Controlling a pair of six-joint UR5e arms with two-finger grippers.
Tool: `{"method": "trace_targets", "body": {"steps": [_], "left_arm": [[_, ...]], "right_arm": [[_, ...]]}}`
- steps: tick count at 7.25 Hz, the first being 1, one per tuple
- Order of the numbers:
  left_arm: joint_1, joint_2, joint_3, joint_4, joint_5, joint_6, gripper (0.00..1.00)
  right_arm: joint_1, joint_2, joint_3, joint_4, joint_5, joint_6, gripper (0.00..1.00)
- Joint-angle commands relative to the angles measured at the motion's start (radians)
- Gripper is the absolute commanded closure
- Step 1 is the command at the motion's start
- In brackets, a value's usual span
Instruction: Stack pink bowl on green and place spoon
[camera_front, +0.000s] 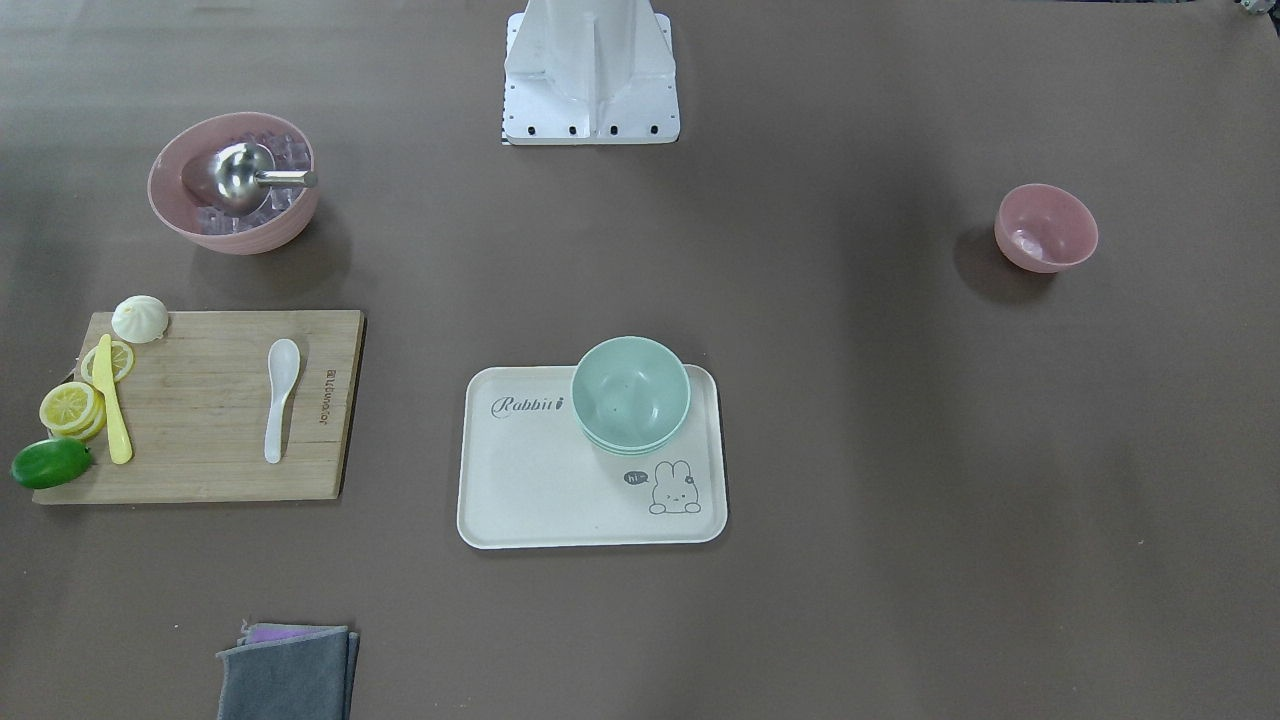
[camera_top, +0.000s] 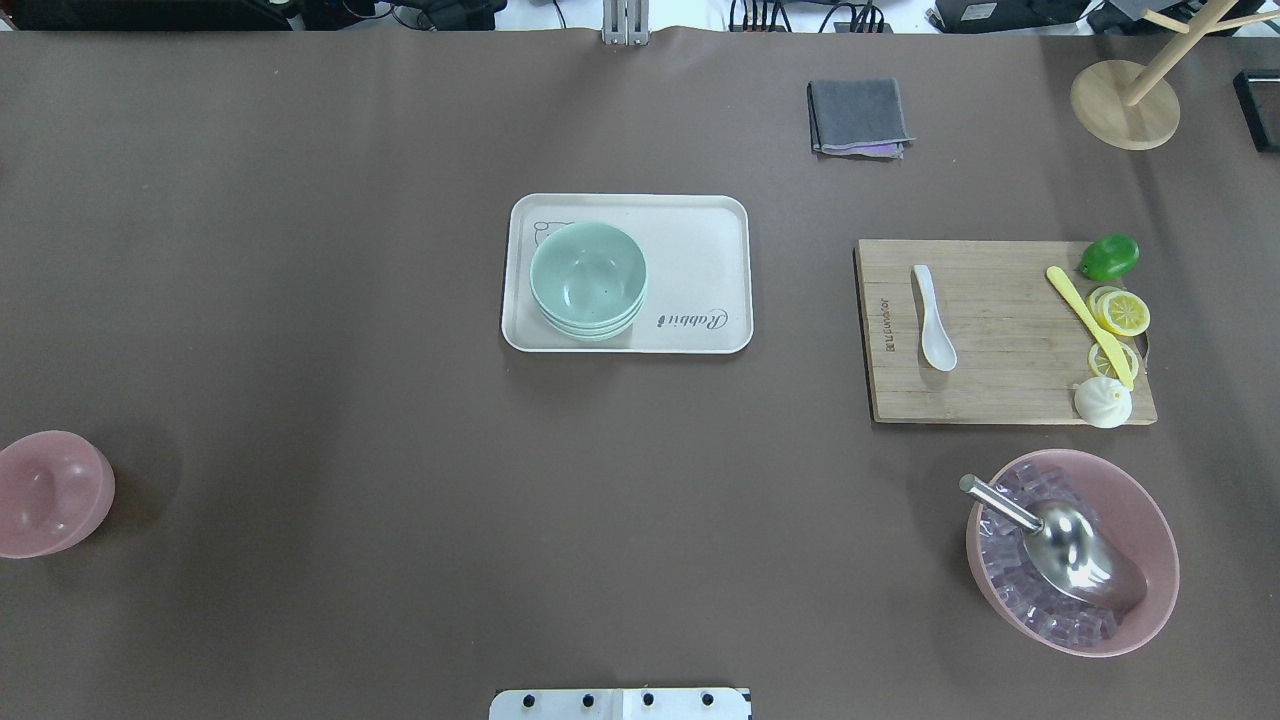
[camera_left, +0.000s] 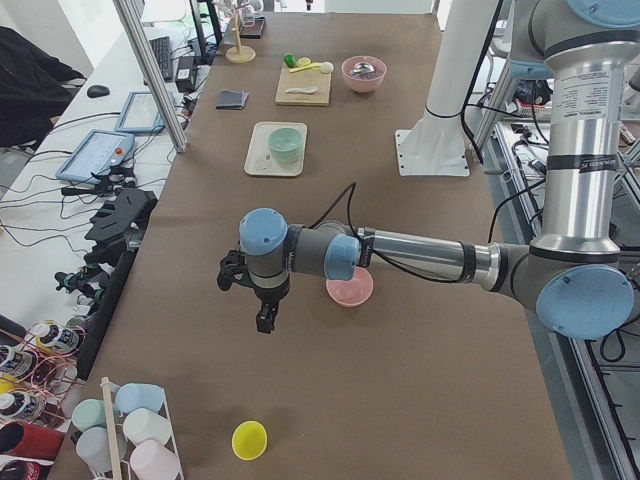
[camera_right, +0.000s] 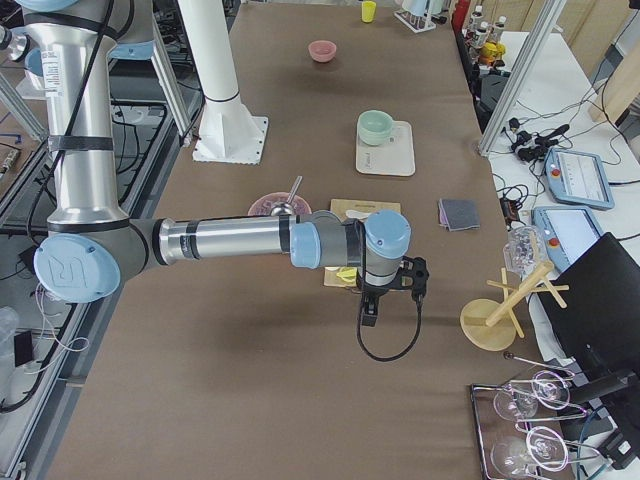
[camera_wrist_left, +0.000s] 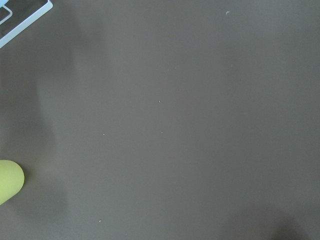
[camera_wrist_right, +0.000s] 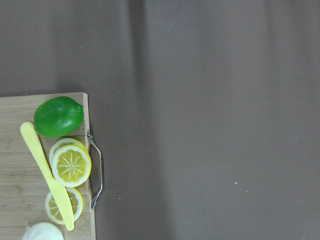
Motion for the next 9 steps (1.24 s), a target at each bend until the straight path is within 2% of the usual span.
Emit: {"method": "trace_targets", "body": {"steps": [1, 9], "left_arm": [[0.001, 0.0, 0.0, 0.003, 0.0, 0.0, 0.02], [0.001, 0.0, 0.005, 0.003, 0.0, 0.0, 0.02]], "right_arm": [[0.002, 0.0, 0.0, 0.0, 0.02, 0.0, 0.0], [0.0, 0.006, 0.002, 0.0, 0.017, -0.018, 0.0]]}}
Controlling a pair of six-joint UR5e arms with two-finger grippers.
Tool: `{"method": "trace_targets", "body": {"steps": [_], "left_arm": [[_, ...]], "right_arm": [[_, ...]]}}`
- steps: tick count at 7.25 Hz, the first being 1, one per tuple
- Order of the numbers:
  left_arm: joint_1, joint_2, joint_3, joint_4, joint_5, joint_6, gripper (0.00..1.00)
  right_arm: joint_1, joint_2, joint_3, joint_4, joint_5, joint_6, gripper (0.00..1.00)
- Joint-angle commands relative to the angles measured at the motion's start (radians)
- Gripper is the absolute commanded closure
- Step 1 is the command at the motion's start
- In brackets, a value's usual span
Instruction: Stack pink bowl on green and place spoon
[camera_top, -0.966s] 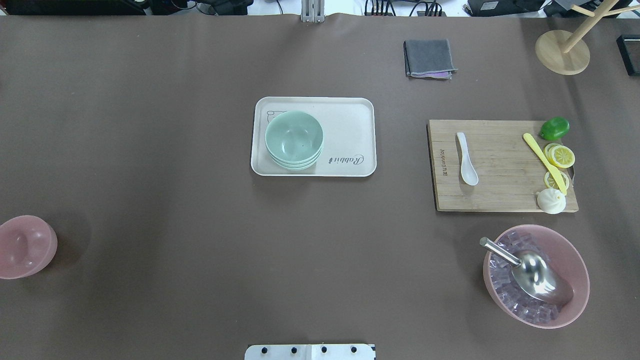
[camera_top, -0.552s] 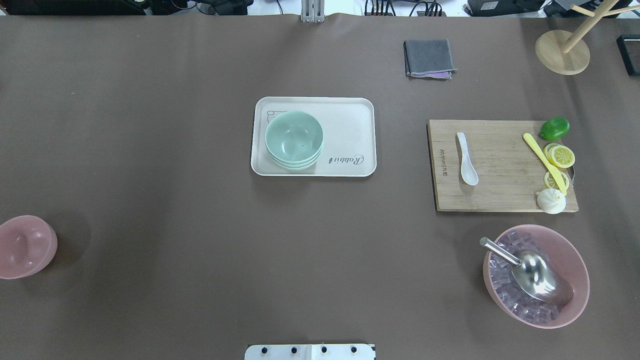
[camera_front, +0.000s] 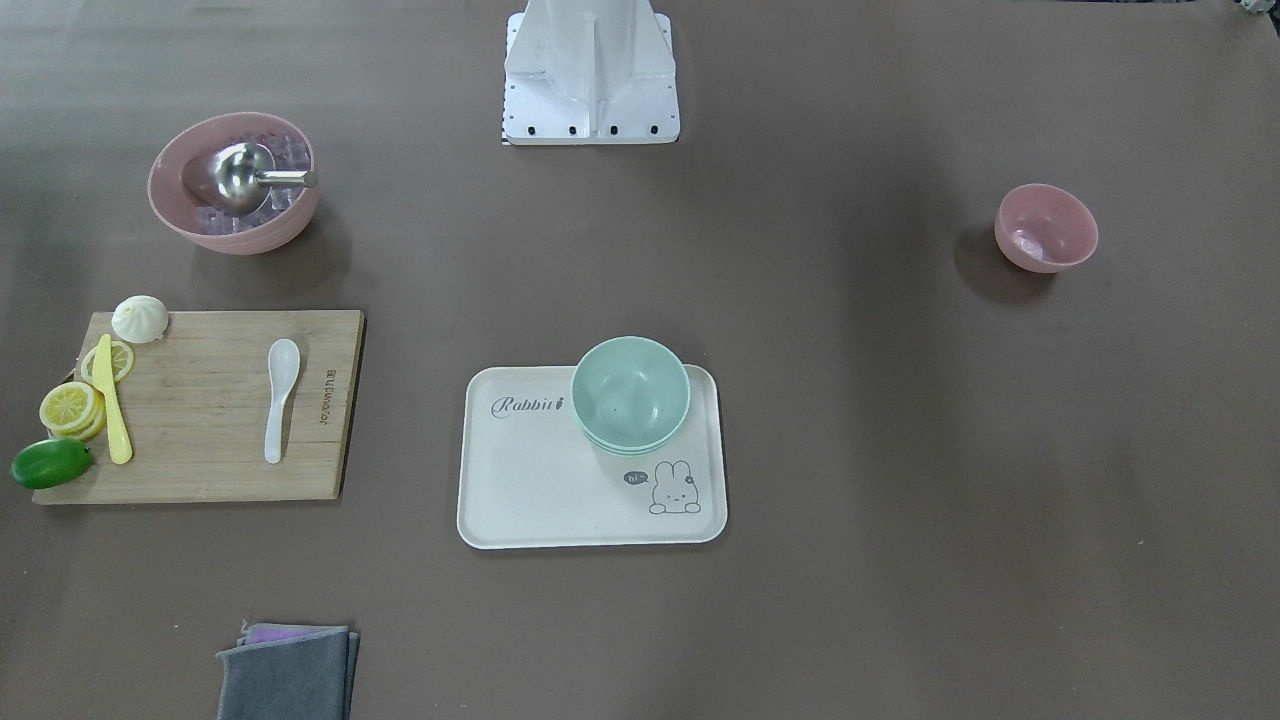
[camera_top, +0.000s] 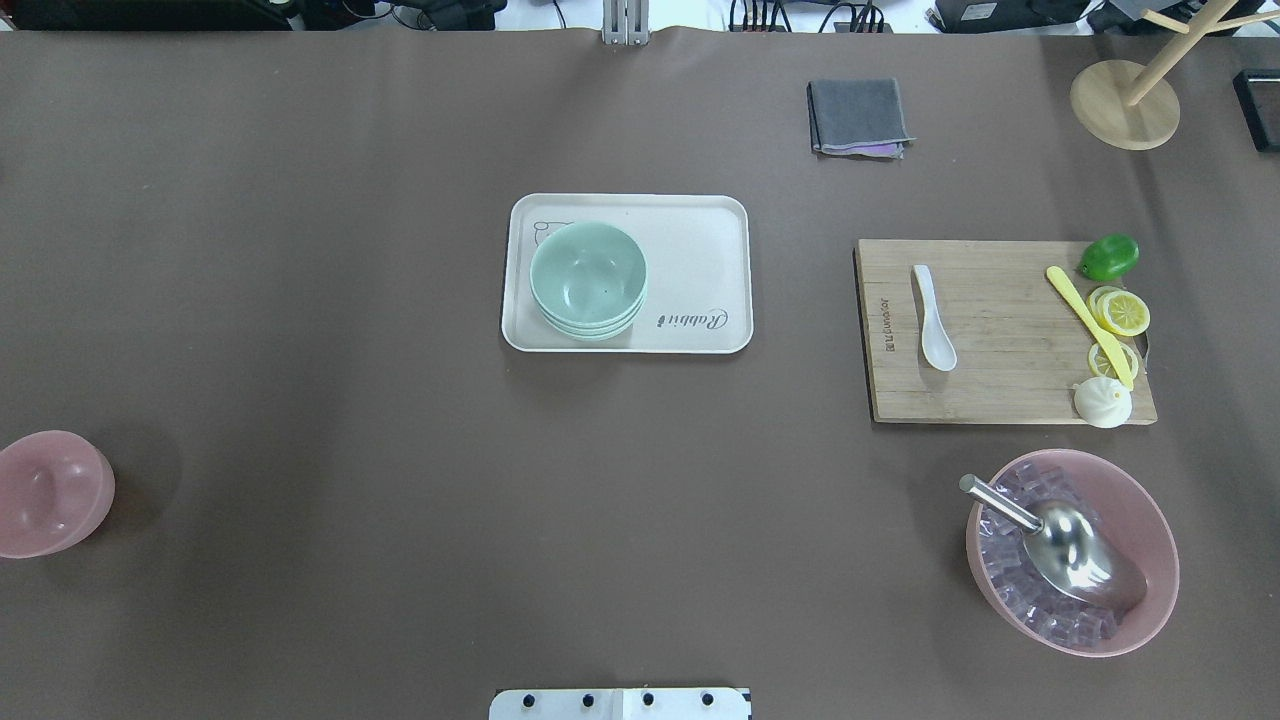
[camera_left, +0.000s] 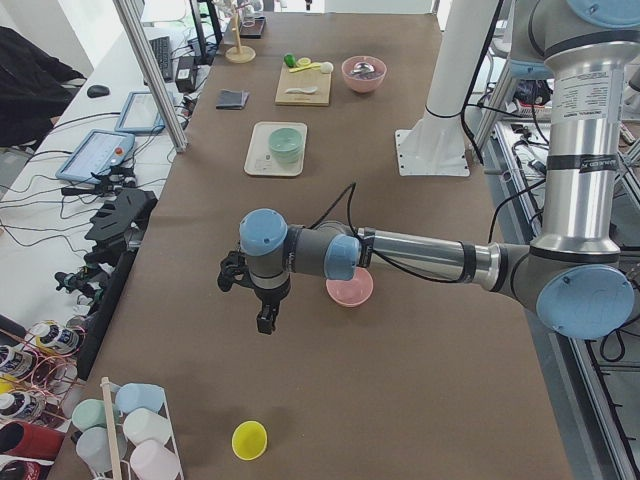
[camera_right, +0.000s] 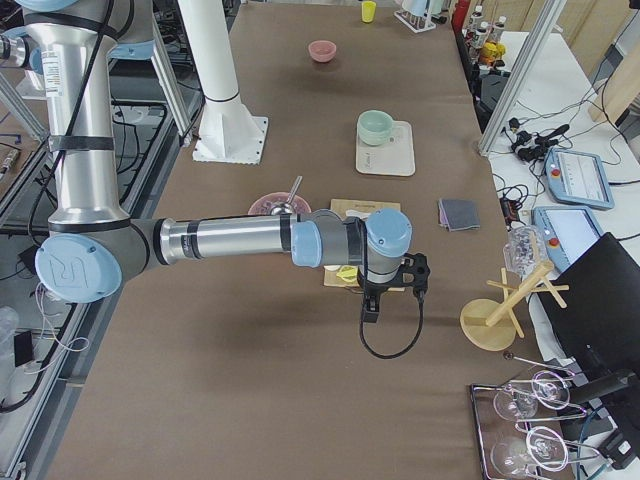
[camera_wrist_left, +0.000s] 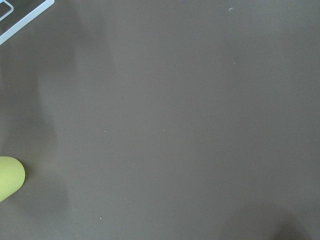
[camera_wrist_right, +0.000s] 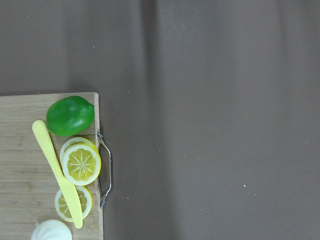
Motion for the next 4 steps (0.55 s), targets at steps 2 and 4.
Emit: {"method": "trace_targets", "body": {"steps": [2, 4], "left_arm": [[0.0, -0.002, 0.003, 0.0, 0.0, 0.0, 0.02], [0.0, -0.002, 0.0, 0.0, -0.002, 0.0, 0.02]], "right_arm": [[0.0, 0.002, 0.0, 0.0, 0.0, -0.001, 0.0], [0.0, -0.001, 0.005, 0.0, 0.003, -0.001, 0.0]]}}
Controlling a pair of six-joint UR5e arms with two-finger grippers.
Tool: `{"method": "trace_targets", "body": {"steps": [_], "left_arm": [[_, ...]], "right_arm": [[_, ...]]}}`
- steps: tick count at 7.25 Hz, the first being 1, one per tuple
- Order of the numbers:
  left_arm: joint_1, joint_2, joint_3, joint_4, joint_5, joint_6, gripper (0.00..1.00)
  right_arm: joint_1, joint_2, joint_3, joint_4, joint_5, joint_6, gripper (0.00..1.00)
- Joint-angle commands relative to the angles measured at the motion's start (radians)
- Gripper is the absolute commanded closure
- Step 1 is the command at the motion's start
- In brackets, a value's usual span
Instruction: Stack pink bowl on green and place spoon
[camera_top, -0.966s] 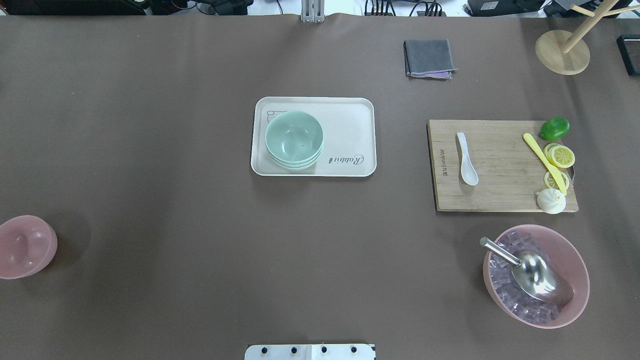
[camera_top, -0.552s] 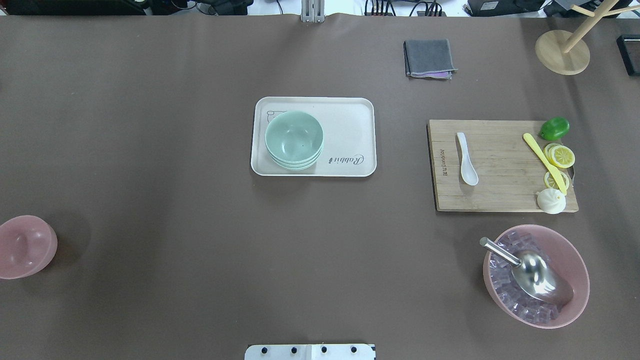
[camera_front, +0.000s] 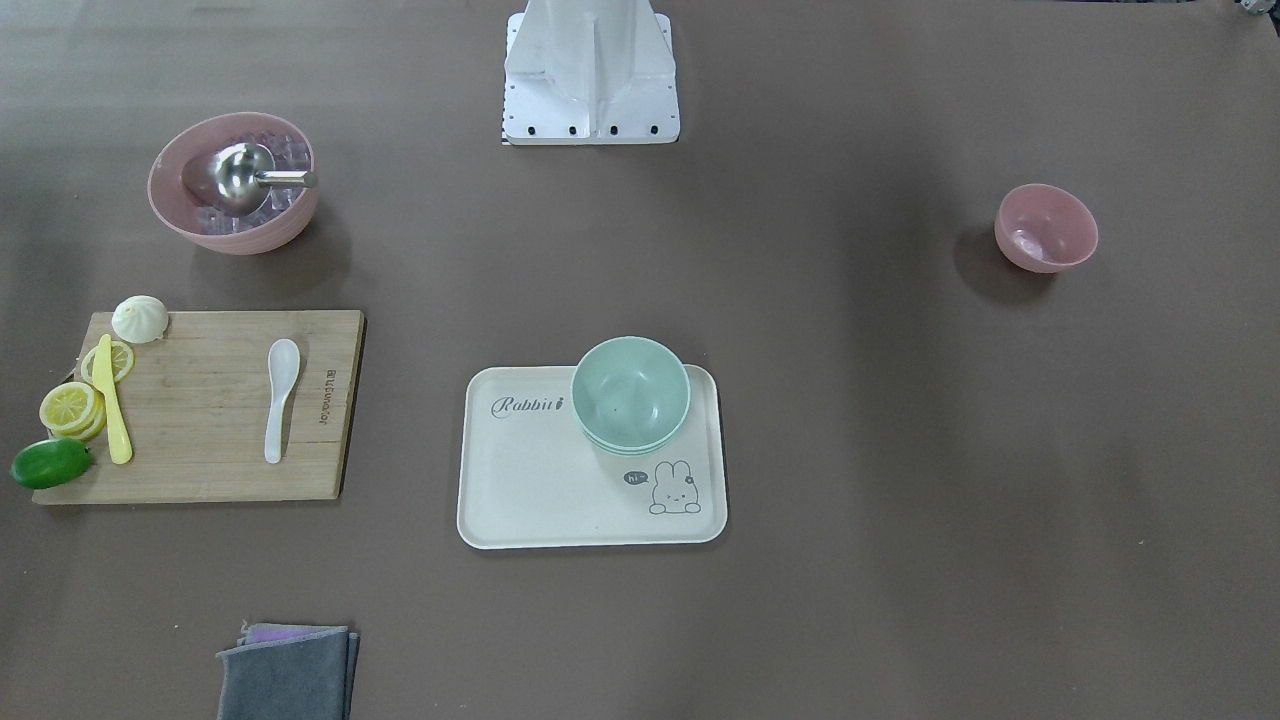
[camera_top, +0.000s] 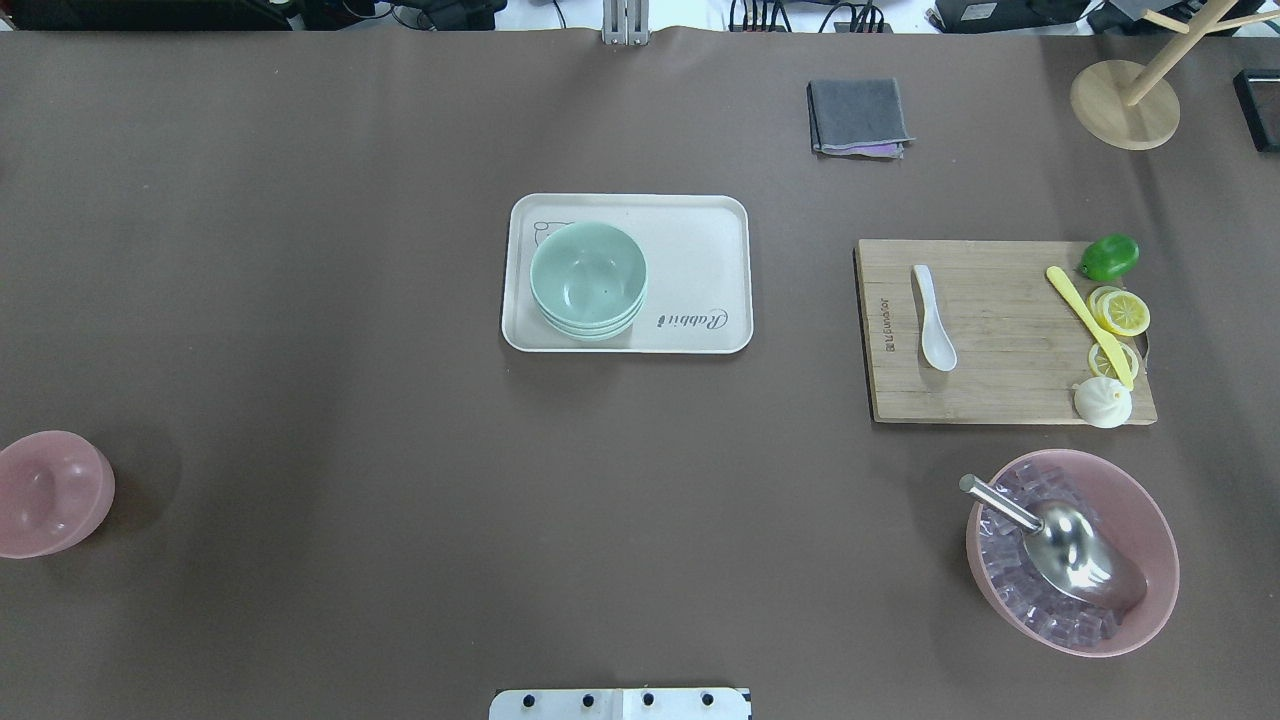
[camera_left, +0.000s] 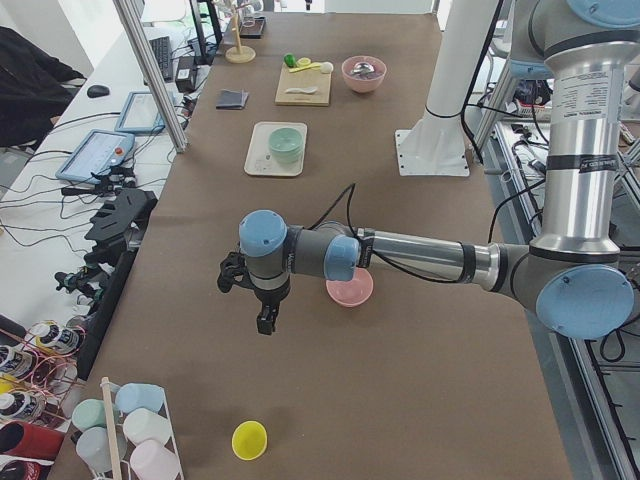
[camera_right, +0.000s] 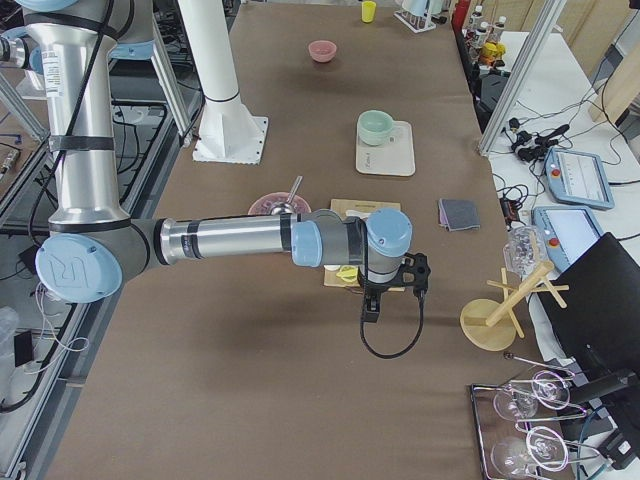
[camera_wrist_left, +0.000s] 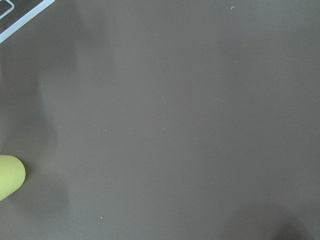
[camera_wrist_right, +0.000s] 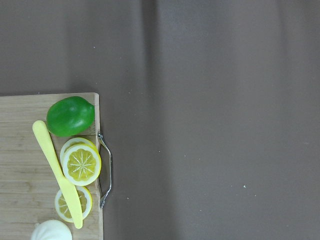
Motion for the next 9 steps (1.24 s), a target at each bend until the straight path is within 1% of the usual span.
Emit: {"method": "trace_targets", "body": {"steps": [1, 6, 8, 9], "left_arm": [[0.0, 0.0, -0.002, -0.002, -0.002, 0.0, 0.02], [0.005, -0.029, 0.001, -0.012, 0.003, 0.005, 0.01], [0.006, -0.026, -0.002, -0.014, -0.001, 0.003, 0.02], [0.009, -0.029, 0.02, -0.02, -0.005, 0.006, 0.02]], "right_arm": [[0.0, -0.001, 0.004, 0.0, 0.001, 0.0, 0.0], [0.0, -0.001, 0.007, 0.0, 0.002, 0.011, 0.0], [0.0, -0.001, 0.007, 0.0, 0.002, 0.014, 0.0], [0.0, 0.001, 0.007, 0.0, 0.002, 0.012, 0.0]]}}
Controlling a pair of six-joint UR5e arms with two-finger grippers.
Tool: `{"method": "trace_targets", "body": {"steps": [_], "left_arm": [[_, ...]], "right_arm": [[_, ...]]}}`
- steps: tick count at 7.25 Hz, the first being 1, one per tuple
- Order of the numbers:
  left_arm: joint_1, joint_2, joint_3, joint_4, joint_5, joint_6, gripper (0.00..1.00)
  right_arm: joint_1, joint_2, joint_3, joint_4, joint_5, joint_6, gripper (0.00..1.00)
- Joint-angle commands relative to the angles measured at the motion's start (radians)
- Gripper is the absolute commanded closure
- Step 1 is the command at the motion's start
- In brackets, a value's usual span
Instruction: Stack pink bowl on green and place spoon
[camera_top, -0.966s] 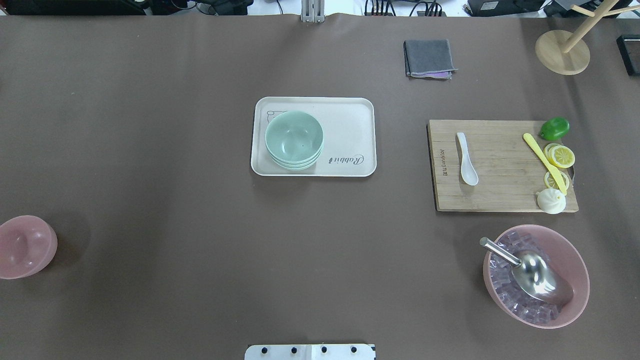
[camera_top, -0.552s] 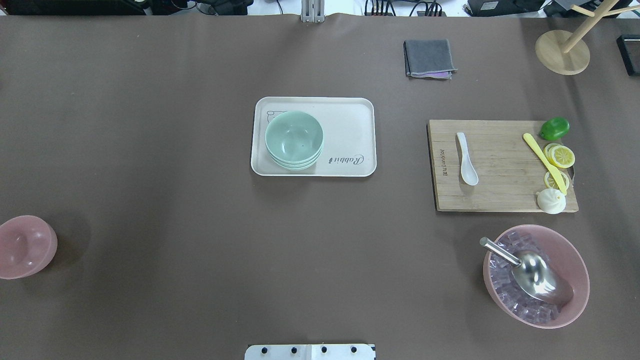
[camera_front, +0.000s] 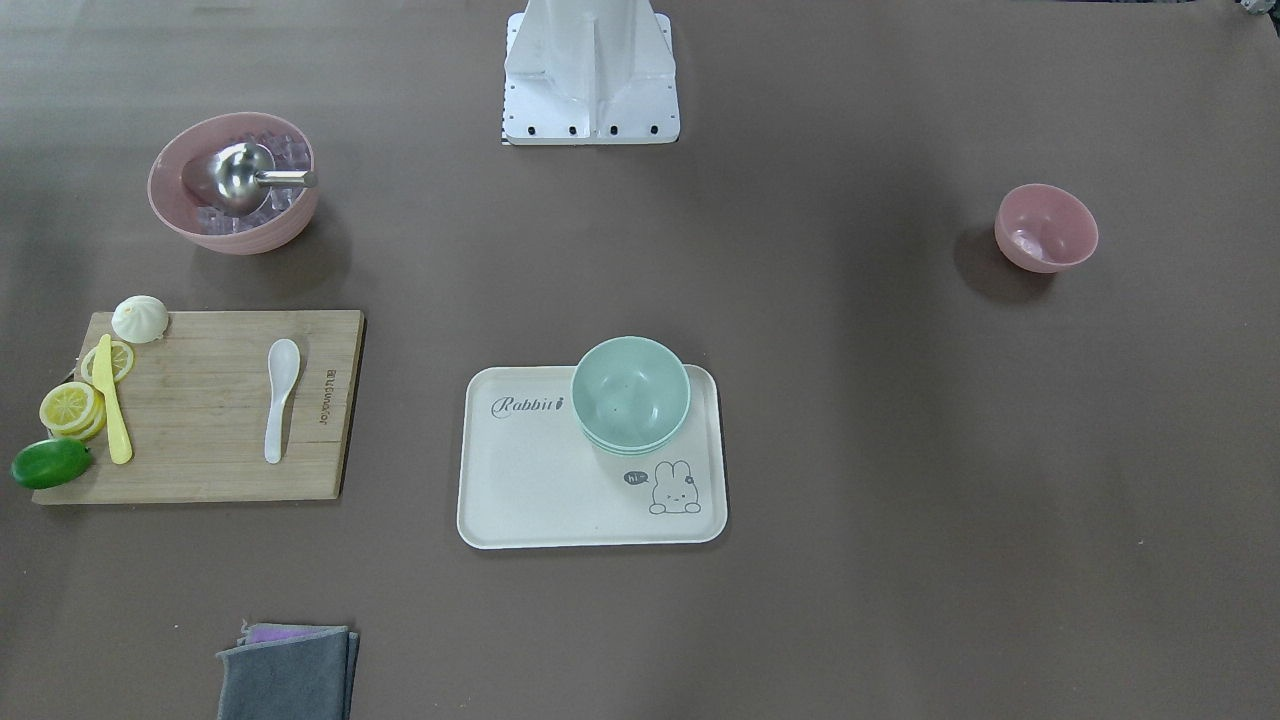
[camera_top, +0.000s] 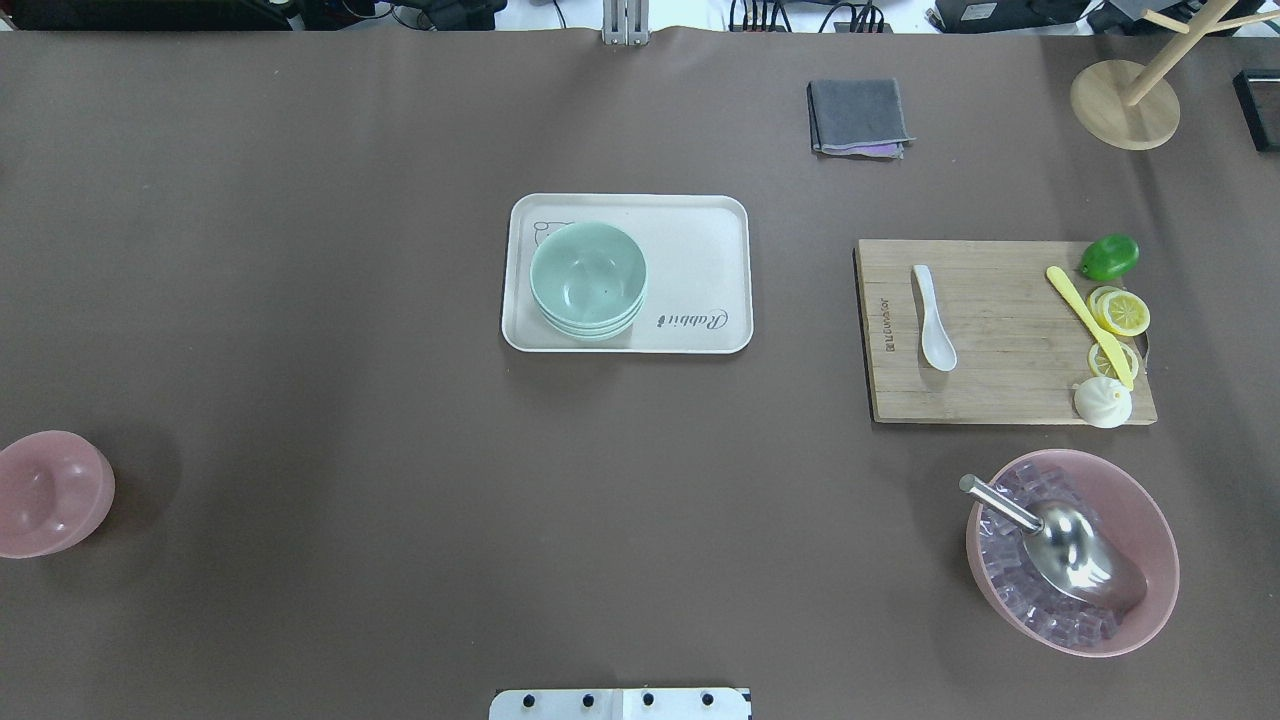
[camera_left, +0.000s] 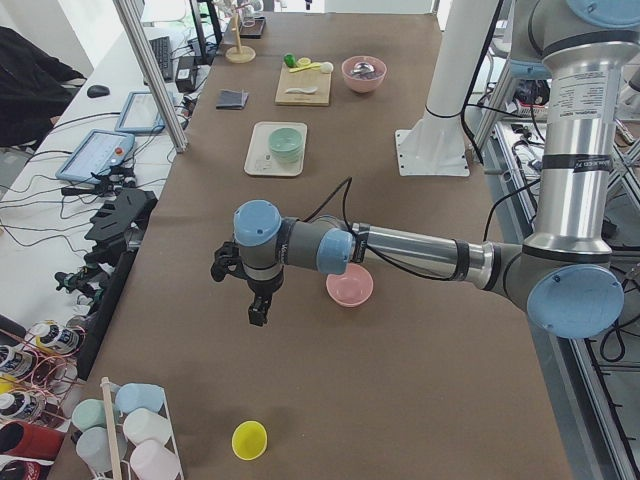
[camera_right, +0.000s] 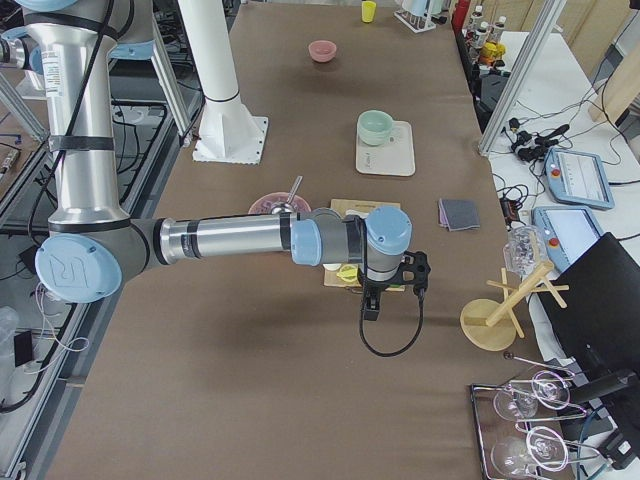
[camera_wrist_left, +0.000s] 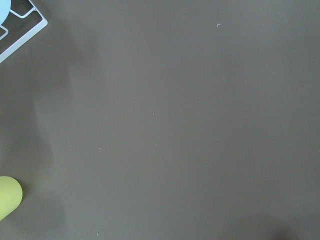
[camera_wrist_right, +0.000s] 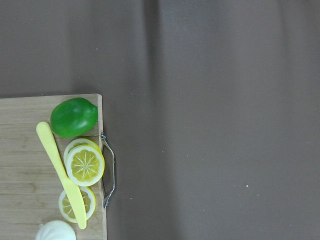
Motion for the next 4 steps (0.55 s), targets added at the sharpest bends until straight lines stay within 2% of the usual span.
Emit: {"method": "trace_targets", "body": {"steps": [1, 4], "left_arm": [[0.003, -0.012, 0.022, -0.005, -0.005, 0.008, 0.02], [0.036, -0.047, 0.028, -0.002, -0.021, -0.003, 0.02]], "right_arm": [[0.0, 0.001, 0.0, 0.0, 0.0, 0.001, 0.0], [0.0, 0.001, 0.006, 0.0, 0.005, 0.001, 0.0]]}}
